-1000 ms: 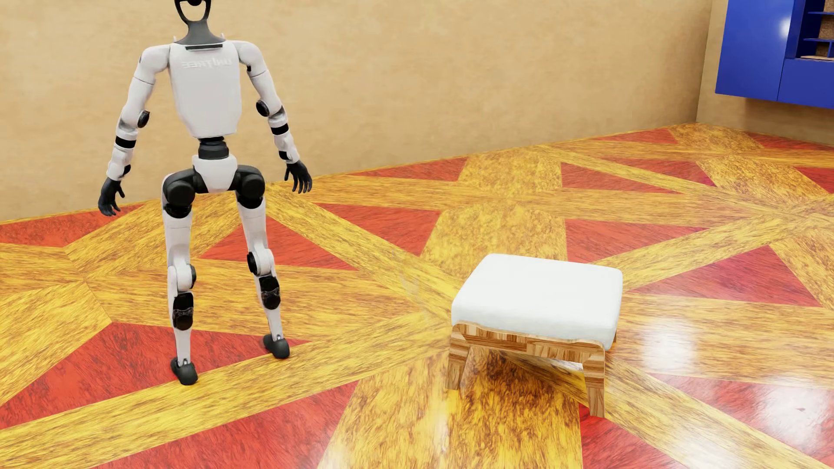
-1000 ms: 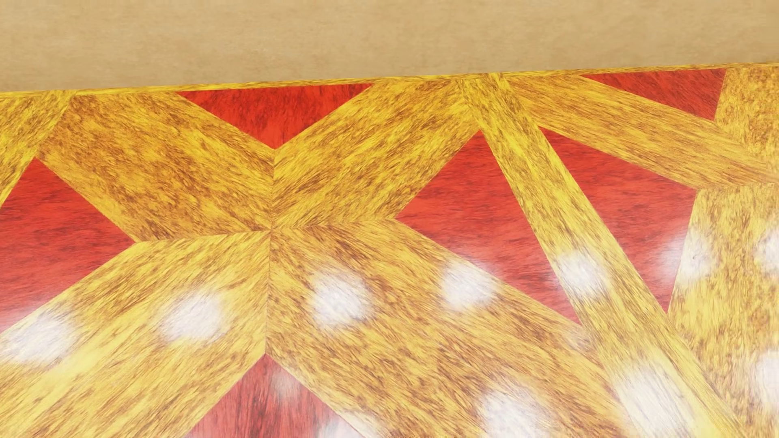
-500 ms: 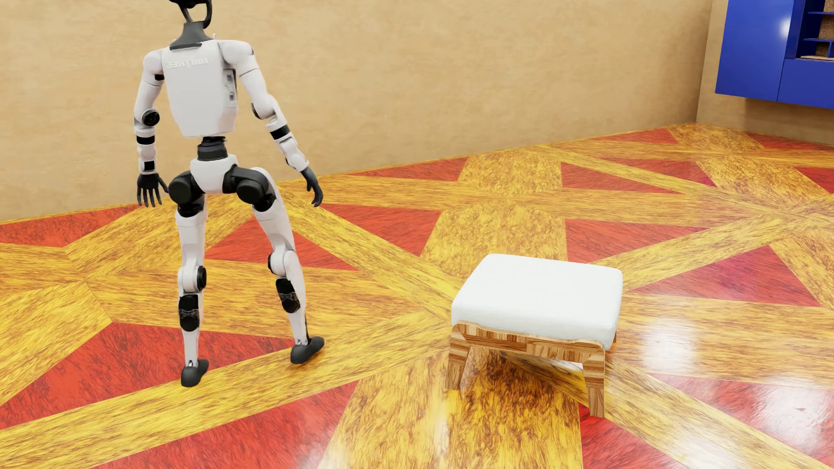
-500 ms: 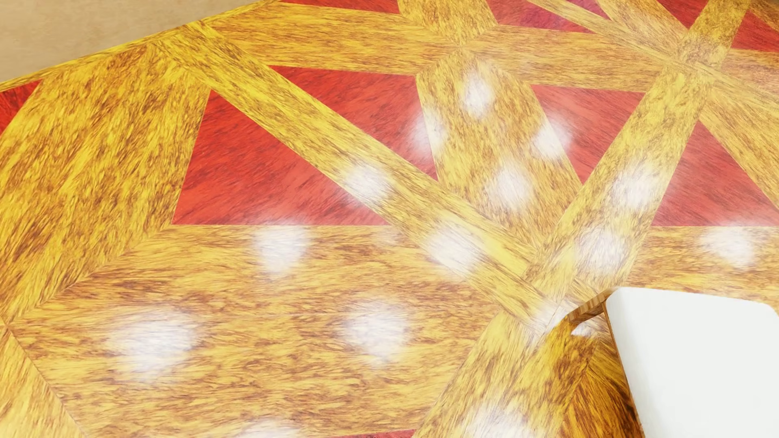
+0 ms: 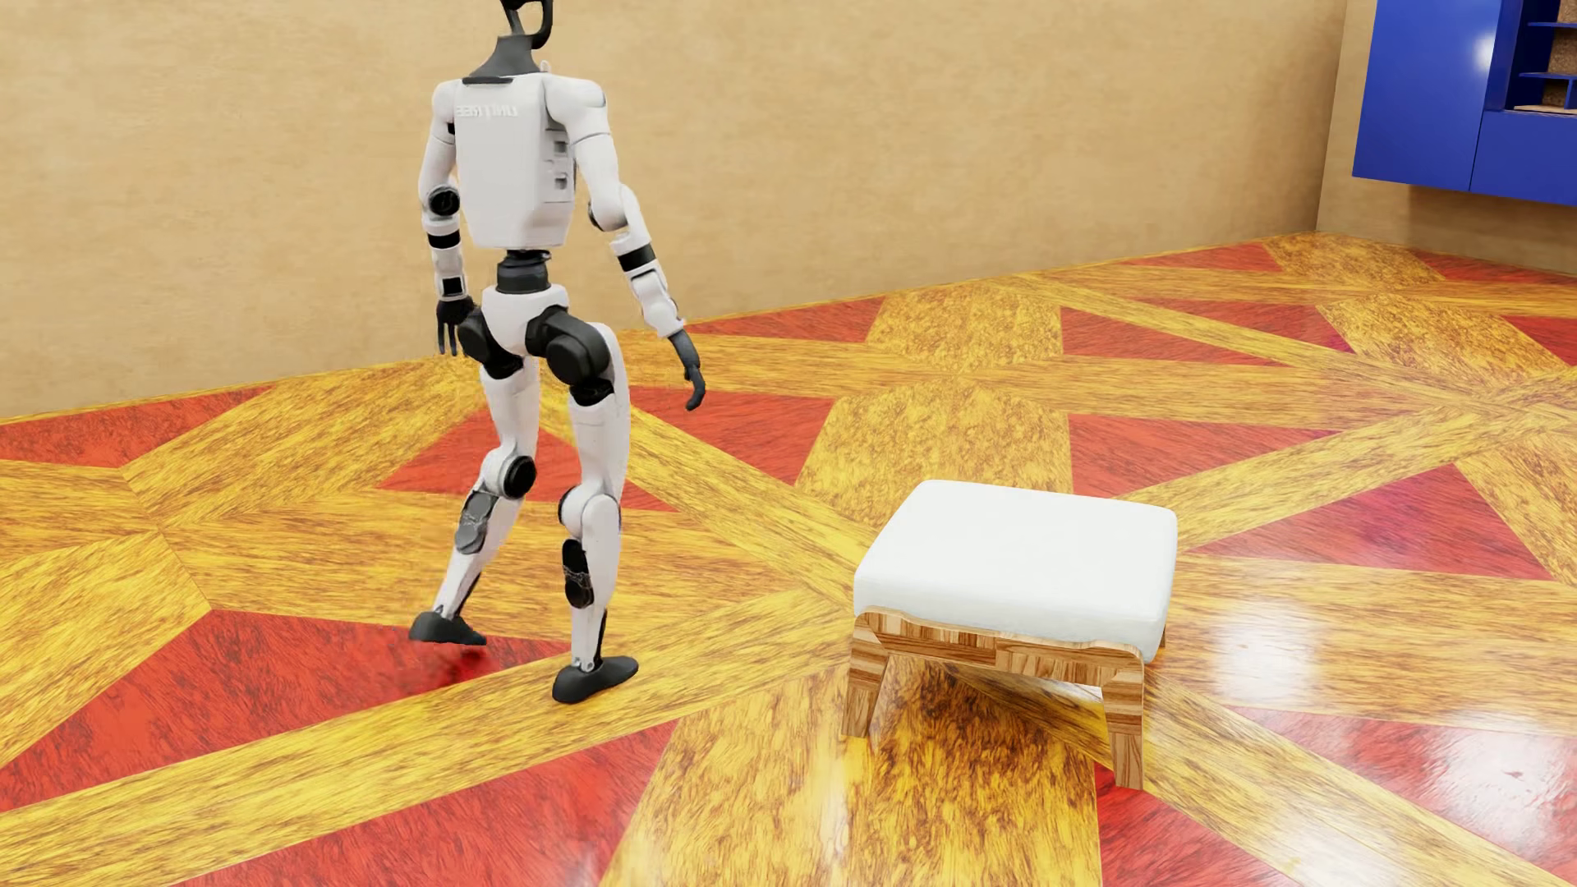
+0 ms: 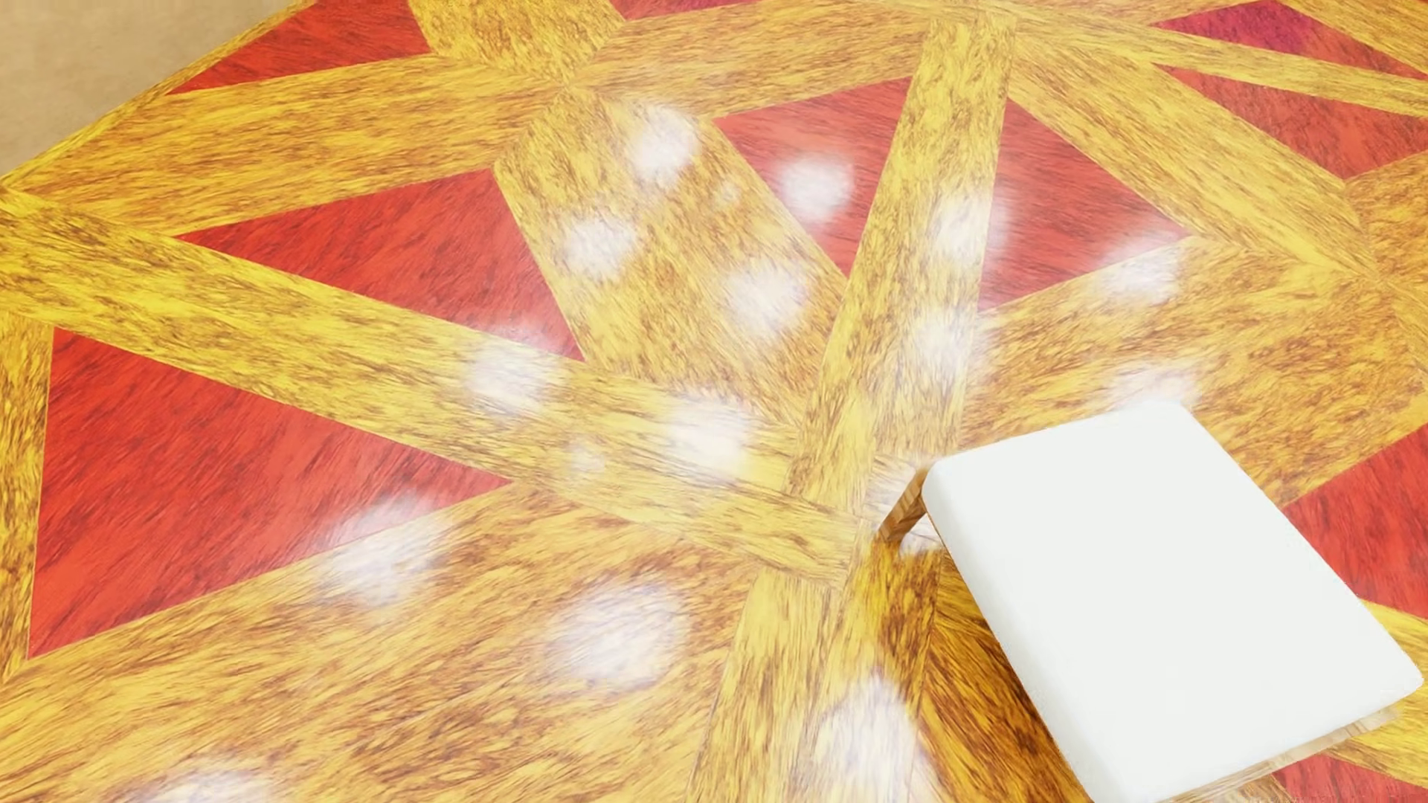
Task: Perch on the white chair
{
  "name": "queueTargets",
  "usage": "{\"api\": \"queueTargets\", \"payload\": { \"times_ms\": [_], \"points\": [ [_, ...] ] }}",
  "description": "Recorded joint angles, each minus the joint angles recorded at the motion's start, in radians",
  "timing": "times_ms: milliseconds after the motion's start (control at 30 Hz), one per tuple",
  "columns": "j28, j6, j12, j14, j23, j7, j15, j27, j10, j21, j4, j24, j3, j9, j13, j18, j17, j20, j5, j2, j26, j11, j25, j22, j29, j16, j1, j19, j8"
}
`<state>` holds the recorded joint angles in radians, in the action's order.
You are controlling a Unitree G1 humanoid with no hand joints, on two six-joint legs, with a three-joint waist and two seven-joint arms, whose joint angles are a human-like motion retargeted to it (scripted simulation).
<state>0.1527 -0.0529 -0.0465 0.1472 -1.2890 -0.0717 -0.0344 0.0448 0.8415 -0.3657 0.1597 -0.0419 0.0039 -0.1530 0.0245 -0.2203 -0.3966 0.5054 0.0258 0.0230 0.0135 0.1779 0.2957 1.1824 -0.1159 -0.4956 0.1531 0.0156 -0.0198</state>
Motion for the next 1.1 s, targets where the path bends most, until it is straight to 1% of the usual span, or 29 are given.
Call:
{"api": "queueTargets", "payload": {
  "times_ms": [33,67,100,133,167,200,233,300,333,367,400,433,467,500,533,567,600,667,700,767,800,833,867,900,933,1000,1033,1067,1100],
  "points": [
    [-0.009,0.005,0.001,0.012,0.006,0.026,-0.018,0.003,-0.011,-0.015,-0.033,-0.014,0.013,-0.004,0.013,-0.015,-0.008,-0.011,0.002,-0.012,-0.001,0.010,0.001,-0.006,0.006,0.005,0.064,-0.006,-0.002],
    [-0.011,0.007,0.001,0.027,0.015,0.047,-0.034,0.007,-0.056,-0.028,-0.070,-0.011,0.022,-0.005,0.024,-0.009,-0.014,-0.012,0.005,-0.033,0.001,0.005,0.000,-0.004,0.007,0.009,0.119,-0.012,0.003],
    [-0.015,0.009,0.002,0.032,0.021,0.060,-0.043,0.005,-0.136,-0.041,-0.101,-0.012,0.028,-0.006,0.034,0.001,-0.015,-0.011,0.009,-0.064,0.002,-0.014,-0.004,0.001,0.003,0.011,0.158,-0.011,0.008],
    [-0.022,0.011,0.002,0.016,0.028,0.057,-0.051,-0.002,-0.247,-0.054,-0.118,-0.023,0.034,-0.007,0.047,-0.009,-0.014,-0.024,0.012,-0.090,-0.001,-0.027,-0.004,0.007,0.005,0.010,0.182,-0.005,0.005],
    [-0.023,0.011,0.002,0.015,0.039,0.041,-0.067,-0.006,-0.361,-0.068,-0.135,-0.031,0.040,-0.007,0.059,0.000,-0.013,-0.040,0.018,-0.109,0.000,-0.032,0.004,0.012,0.002,0.005,0.197,-0.010,0.001],
    [-0.030,0.011,0.007,0.011,0.054,0.028,-0.087,-0.004,-0.449,-0.078,-0.151,-0.032,0.042,-0.010,0.068,0.029,-0.012,-0.056,0.023,-0.137,0.005,-0.038,0.009,0.012,0.009,0.001,0.203,-0.017,-0.004],
    [-0.035,0.011,0.009,0.001,0.064,0.014,-0.103,-0.008,-0.500,-0.086,-0.158,-0.033,0.043,-0.017,0.072,0.036,-0.011,-0.066,0.029,-0.175,0.010,-0.043,0.014,0.017,0.011,-0.004,0.201,-0.021,-0.011],
    [-0.032,0.009,0.022,-0.048,0.075,-0.001,-0.130,-0.017,-0.480,-0.090,-0.154,-0.024,0.046,-0.015,0.062,-0.031,-0.008,-0.074,0.044,-0.251,0.012,-0.038,0.023,0.023,0.014,-0.011,0.196,-0.023,-0.024],
    [-0.040,0.006,0.035,-0.098,0.082,-0.012,-0.144,-0.017,-0.472,-0.080,-0.150,-0.033,0.046,0.002,0.045,-0.052,-0.009,-0.096,0.047,-0.269,0.016,-0.007,0.032,0.023,0.014,-0.015,0.176,-0.026,-0.035],
    [-0.053,-0.003,0.051,-0.114,0.086,-0.023,-0.166,-0.015,-0.496,-0.068,-0.158,-0.045,0.046,0.021,0.028,-0.010,-0.010,-0.123,0.037,-0.262,0.019,0.072,0.042,0.016,0.022,-0.019,0.136,-0.018,-0.051],
    [-0.046,-0.019,0.056,-0.119,0.076,-0.002,-0.169,-0.016,-0.486,-0.051,-0.176,-0.045,0.045,0.032,0.019,0.012,-0.008,-0.123,0.013,-0.219,0.015,0.210,0.044,0.017,0.018,-0.018,0.118,0.027,-0.058],
    [-0.036,-0.030,0.061,-0.122,0.060,0.013,-0.123,-0.014,-0.492,-0.048,-0.190,-0.042,0.036,0.041,0.006,0.020,-0.004,-0.112,-0.027,-0.149,0.019,0.397,0.030,0.024,0.009,-0.014,0.086,0.124,-0.047],
    [-0.048,-0.040,0.073,-0.127,0.049,0.002,0.027,-0.015,-0.525,-0.054,-0.201,-0.052,0.021,0.040,-0.001,0.059,-0.007,-0.114,-0.078,-0.078,0.023,0.593,0.029,0.014,0.031,-0.014,0.028,0.278,-0.058],
    [-0.059,-0.048,0.069,-0.130,0.049,-0.014,0.062,-0.012,-0.546,-0.041,-0.203,-0.066,0.004,0.020,0.009,0.098,-0.011,-0.121,-0.121,0.000,0.023,0.766,0.044,-0.002,0.049,-0.018,-0.026,0.288,-0.068],
    [-0.053,-0.044,0.052,-0.125,0.049,-0.013,0.045,-0.011,-0.550,-0.033,-0.191,-0.083,-0.011,0.008,0.018,0.108,-0.011,-0.109,-0.140,0.083,0.020,0.869,0.059,-0.001,0.046,-0.020,-0.055,0.264,-0.042],
    [-0.029,-0.037,0.043,-0.122,0.047,-0.006,0.037,-0.008,-0.560,-0.035,-0.176,-0.083,-0.025,0.015,0.013,0.106,-0.010,-0.096,-0.147,0.161,0.020,0.904,0.065,0.005,0.023,-0.015,-0.076,0.244,-0.007],
    [-0.016,-0.032,0.041,-0.116,0.050,-0.004,0.016,-0.001,-0.570,-0.030,-0.161,-0.069,-0.038,0.011,0.008,0.098,-0.009,-0.093,-0.154,0.215,0.016,0.892,0.069,-0.012,0.027,-0.014,-0.102,0.214,0.016],
    [-0.008,-0.026,0.021,-0.096,0.053,-0.006,-0.018,0.001,-0.566,-0.018,-0.112,-0.054,-0.061,0.005,0.012,0.068,-0.003,-0.077,-0.165,0.288,-0.006,0.757,0.072,-0.033,0.027,-0.017,-0.126,0.132,0.051],
    [0.000,-0.023,0.013,-0.090,0.054,0.000,-0.011,-0.001,-0.553,-0.008,-0.087,-0.059,-0.067,0.002,0.008,0.058,-0.002,-0.060,-0.180,0.297,-0.013,0.657,0.084,-0.041,0.017,-0.016,-0.126,0.112,0.064],
    [0.020,-0.018,0.018,-0.070,0.055,0.026,0.040,-0.009,-0.483,0.018,-0.040,-0.050,-0.066,0.015,-0.016,0.014,-0.004,-0.020,-0.215,0.278,-0.025,0.444,0.057,-0.060,-0.029,-0.004,-0.087,0.109,0.104],
    [0.026,-0.008,0.015,-0.065,0.073,0.045,0.074,0.023,-0.450,0.029,-0.014,-0.063,-0.065,0.019,-0.031,-0.004,-0.012,-0.017,-0.235,0.257,-0.003,0.371,0.046,-0.062,-0.023,0.007,-0.069,0.124,0.143],
    [0.042,-0.004,0.015,-0.069,0.078,0.065,0.124,0.042,-0.431,0.023,0.005,-0.071,-0.062,0.022,-0.038,-0.004,-0.019,-0.013,-0.249,0.239,0.004,0.336,0.045,-0.067,-0.026,0.015,-0.047,0.129,0.165],
    [0.043,-0.005,0.019,-0.089,0.078,0.086,0.128,0.037,-0.426,0.028,0.022,-0.071,-0.055,0.028,-0.045,-0.020,-0.022,-0.008,-0.257,0.223,0.005,0.337,0.034,-0.076,-0.037,0.019,-0.023,0.156,0.162],
    [0.038,-0.007,0.019,-0.125,0.079,0.107,0.063,0.034,-0.434,0.034,0.038,-0.075,-0.051,0.033,-0.049,-0.038,-0.023,-0.015,-0.255,0.203,0.008,0.358,0.033,-0.080,-0.041,0.019,0.002,0.172,0.145],
    [0.044,-0.009,0.013,-0.172,0.083,0.126,-0.020,0.030,-0.455,0.035,0.053,-0.077,-0.041,0.028,-0.050,-0.052,-0.024,-0.019,-0.244,0.176,0.008,0.369,0.032,-0.085,-0.050,0.020,0.024,0.167,0.120],
    [0.065,-0.009,-0.009,-0.312,0.091,0.154,-0.165,0.015,-0.515,0.030,0.085,-0.061,-0.027,0.017,-0.040,-0.084,-0.026,-0.024,-0.208,0.118,0.003,0.337,0.003,-0.095,-0.087,0.014,0.089,0.133,0.087],
    [0.079,-0.005,-0.027,-0.387,0.081,0.155,-0.198,0.012,-0.553,0.031,0.089,-0.041,-0.021,0.012,-0.021,-0.093,-0.026,-0.017,-0.182,0.111,0.000,0.329,-0.023,-0.089,-0.110,0.017,0.125,0.103,0.072],
    [0.090,-0.002,-0.036,-0.374,0.071,0.153,-0.195,0.016,-0.569,0.026,0.085,-0.034,-0.021,0.003,-0.001,-0.111,-0.028,0.001,-0.156,0.122,0.003,0.336,-0.032,-0.087,-0.117,0.019,0.153,0.084,0.058],
    [0.084,-0.006,-0.045,-0.329,0.077,0.142,-0.199,0.020,-0.558,0.033,0.066,-0.044,-0.020,-0.011,0.005,-0.127,-0.024,0.019,-0.140,0.125,0.003,0.340,-0.029,-0.086,-0.138,0.017,0.172,0.067,0.041]
  ]
}}
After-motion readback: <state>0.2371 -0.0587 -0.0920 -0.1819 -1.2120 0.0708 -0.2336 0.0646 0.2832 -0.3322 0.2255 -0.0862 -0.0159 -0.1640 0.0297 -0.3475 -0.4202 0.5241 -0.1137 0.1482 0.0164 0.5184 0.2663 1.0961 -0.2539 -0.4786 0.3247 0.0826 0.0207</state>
